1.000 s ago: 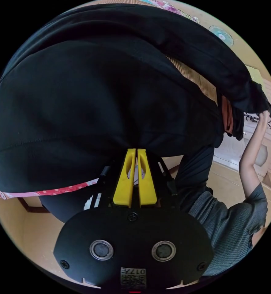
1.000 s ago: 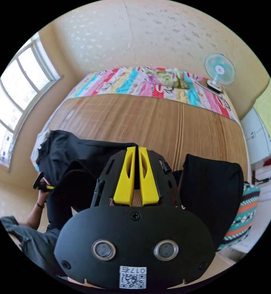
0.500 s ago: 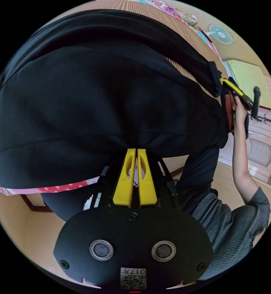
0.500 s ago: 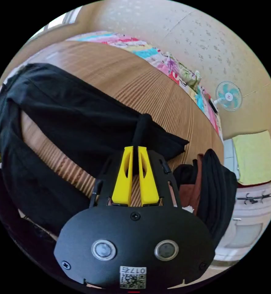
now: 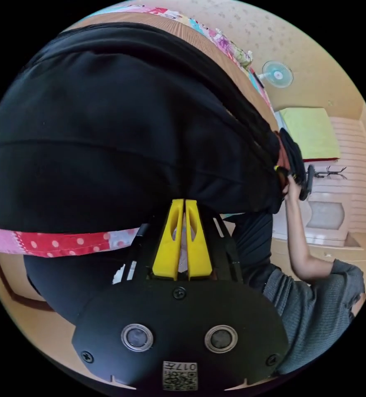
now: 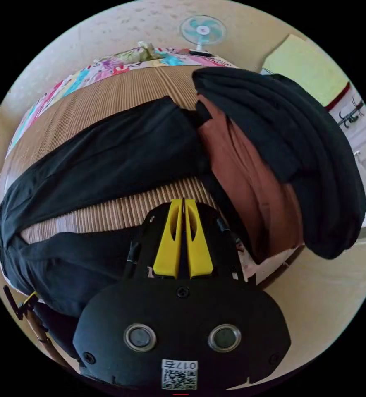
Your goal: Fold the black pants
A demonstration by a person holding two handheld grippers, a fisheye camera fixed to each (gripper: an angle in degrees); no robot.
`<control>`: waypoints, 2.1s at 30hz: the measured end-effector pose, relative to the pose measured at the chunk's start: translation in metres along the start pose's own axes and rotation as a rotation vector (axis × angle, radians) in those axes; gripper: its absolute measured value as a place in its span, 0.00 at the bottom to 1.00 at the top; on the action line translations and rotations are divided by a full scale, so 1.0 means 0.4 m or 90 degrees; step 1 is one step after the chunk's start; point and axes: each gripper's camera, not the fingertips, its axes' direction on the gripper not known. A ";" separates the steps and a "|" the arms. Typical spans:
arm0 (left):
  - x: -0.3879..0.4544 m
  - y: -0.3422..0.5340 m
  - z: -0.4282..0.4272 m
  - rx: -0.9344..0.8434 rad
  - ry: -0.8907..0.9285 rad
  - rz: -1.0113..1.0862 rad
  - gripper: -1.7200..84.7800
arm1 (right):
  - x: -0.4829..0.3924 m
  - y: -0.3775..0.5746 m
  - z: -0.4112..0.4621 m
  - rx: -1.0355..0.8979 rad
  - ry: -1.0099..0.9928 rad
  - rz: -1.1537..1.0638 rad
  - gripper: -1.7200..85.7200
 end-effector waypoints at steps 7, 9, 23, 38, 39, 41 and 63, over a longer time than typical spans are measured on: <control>-0.040 0.112 -0.241 0.185 0.110 -0.002 0.06 | 0.245 0.171 -0.132 -0.027 -0.282 -0.022 0.03; -0.068 0.159 -0.344 0.276 0.055 -0.052 0.09 | 0.263 0.195 -0.167 -0.055 -0.335 -0.058 0.04; -0.295 0.178 -0.778 0.531 -0.050 -0.331 0.18 | 0.339 0.175 -0.115 -0.284 -0.516 0.117 0.22; -0.037 0.422 -0.918 0.615 0.115 -0.113 0.07 | 0.486 0.163 -0.211 -0.052 -0.616 0.210 0.04; -0.022 0.433 -0.929 0.623 0.111 -0.106 0.07 | 0.486 0.161 -0.223 -0.042 -0.605 0.199 0.04; 0.037 0.461 -0.975 0.649 0.096 -0.081 0.07 | 0.474 0.153 -0.279 0.008 -0.572 0.154 0.03; 0.187 -0.060 -0.983 0.668 -0.100 -0.146 0.23 | 0.037 -0.230 -0.274 0.069 -0.356 -0.138 0.10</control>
